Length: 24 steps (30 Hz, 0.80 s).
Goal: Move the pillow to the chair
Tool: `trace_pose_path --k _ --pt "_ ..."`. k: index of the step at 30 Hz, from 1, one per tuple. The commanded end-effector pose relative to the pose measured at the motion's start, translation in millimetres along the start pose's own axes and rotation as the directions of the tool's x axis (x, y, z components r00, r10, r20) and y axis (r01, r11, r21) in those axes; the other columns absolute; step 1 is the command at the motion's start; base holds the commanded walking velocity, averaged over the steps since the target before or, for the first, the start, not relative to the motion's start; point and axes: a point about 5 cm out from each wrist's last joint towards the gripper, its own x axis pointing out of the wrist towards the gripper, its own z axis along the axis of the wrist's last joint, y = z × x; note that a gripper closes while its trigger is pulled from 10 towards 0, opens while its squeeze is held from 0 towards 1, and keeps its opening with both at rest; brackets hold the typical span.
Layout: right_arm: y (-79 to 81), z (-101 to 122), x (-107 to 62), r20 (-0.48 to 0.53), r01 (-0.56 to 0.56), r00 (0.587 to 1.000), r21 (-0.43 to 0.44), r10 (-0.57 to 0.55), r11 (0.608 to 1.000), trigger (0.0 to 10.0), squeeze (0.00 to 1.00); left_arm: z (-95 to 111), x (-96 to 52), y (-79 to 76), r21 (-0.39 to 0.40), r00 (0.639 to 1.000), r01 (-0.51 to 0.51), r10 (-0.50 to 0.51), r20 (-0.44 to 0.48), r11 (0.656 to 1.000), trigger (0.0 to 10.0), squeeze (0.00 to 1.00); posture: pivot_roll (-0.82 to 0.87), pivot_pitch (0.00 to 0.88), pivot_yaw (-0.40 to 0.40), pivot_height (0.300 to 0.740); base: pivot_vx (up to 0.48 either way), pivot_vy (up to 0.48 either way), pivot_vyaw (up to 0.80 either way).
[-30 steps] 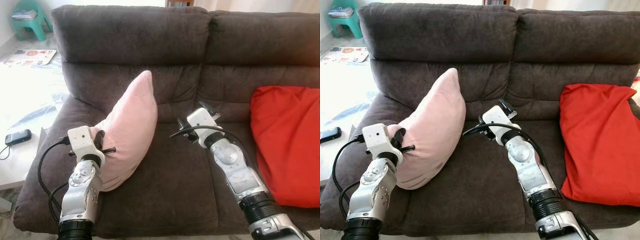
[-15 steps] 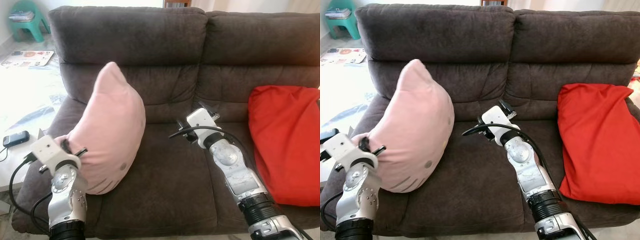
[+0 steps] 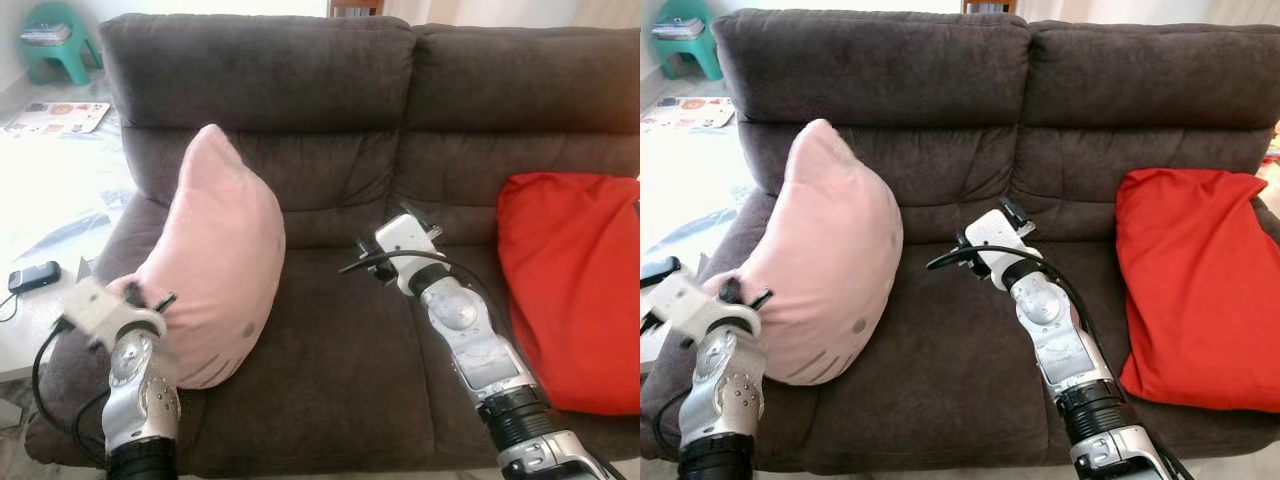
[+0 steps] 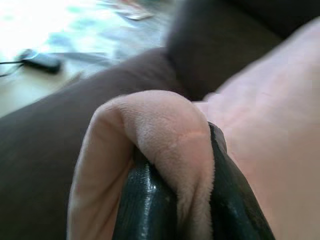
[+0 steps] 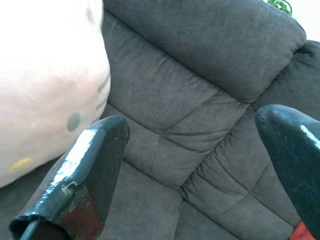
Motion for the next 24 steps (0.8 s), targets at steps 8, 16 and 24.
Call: trace_pose_path --k 8,16,24 --pt "-6.5 -2 -2.7 -0.009 0.032 0.999 0.025 -0.032 0.999 10.0 0.00 4 1.0 5.4 0.105 1.000 0.004 -0.007 0.031 0.994 10.0 0.00 0.04 0.072 -0.038 0.740 0.000 0.000 0.00" --pt "-5.8 0 -0.7 -0.005 0.036 0.999 0.031 -0.036 0.999 10.0 0.00 14 1.9 9.4 0.215 0.995 -0.004 -0.017 0.095 0.977 10.0 0.00 0.04 0.073 -0.039 0.740 0.000 0.000 0.00" --pt "-7.0 0 -0.7 -0.001 0.042 0.999 0.033 -0.042 0.999 10.0 0.00 15 0.6 5.5 0.220 0.994 -0.002 -0.022 0.108 0.976 10.0 0.86 0.03 0.074 -0.038 0.740 0.000 0.000 0.00"
